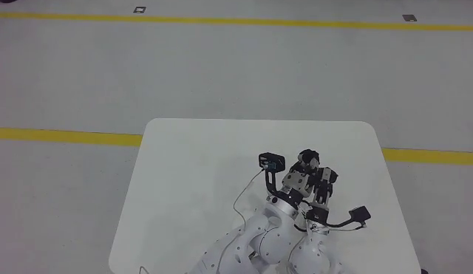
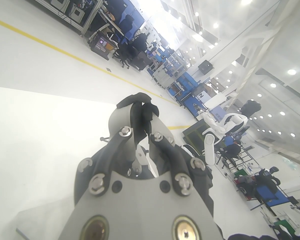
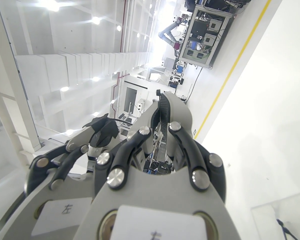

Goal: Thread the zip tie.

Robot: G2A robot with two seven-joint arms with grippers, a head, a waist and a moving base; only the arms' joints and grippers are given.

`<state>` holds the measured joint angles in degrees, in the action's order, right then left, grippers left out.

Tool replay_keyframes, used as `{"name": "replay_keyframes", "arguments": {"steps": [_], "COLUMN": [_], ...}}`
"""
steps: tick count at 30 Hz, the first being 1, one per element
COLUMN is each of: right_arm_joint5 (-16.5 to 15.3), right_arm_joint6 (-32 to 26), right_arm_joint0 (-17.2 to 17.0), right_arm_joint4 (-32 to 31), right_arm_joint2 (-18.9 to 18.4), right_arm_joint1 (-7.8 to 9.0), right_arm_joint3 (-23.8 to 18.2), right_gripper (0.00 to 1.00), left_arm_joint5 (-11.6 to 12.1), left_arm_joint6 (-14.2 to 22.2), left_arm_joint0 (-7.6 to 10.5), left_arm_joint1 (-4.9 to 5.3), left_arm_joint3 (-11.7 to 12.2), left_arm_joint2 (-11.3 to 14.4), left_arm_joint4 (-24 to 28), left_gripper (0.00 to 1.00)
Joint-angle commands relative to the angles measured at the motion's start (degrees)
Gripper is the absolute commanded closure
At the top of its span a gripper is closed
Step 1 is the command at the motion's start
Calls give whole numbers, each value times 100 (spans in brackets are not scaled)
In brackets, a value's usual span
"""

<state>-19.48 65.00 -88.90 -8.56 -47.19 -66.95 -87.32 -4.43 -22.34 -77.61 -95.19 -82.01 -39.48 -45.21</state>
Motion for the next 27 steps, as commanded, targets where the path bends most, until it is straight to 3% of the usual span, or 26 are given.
{"name": "replay_keyframes", "arguments": {"steps": [1, 5, 27], "right_arm_joint5": [0, 0, 0], "right_arm_joint6": [-5, 25, 60], "right_arm_joint0": [9, 33, 53], "right_arm_joint4": [-15, -38, -34], "right_arm_joint2": [16, 64, 85], "right_arm_joint1": [-1, -13, -15], "right_arm_joint3": [21, 15, 55], "right_gripper": [100, 100, 100], "left_arm_joint5": [0, 21, -22], "left_arm_joint6": [0, 132, 196], "left_arm_joint0": [0, -46, -27], "left_arm_joint1": [0, 32, 36], "left_arm_joint3": [0, -105, -97], "left_arm_joint2": [0, -62, -44], "left_arm_joint4": [0, -19, -89], "left_gripper": [100, 100, 100]}}
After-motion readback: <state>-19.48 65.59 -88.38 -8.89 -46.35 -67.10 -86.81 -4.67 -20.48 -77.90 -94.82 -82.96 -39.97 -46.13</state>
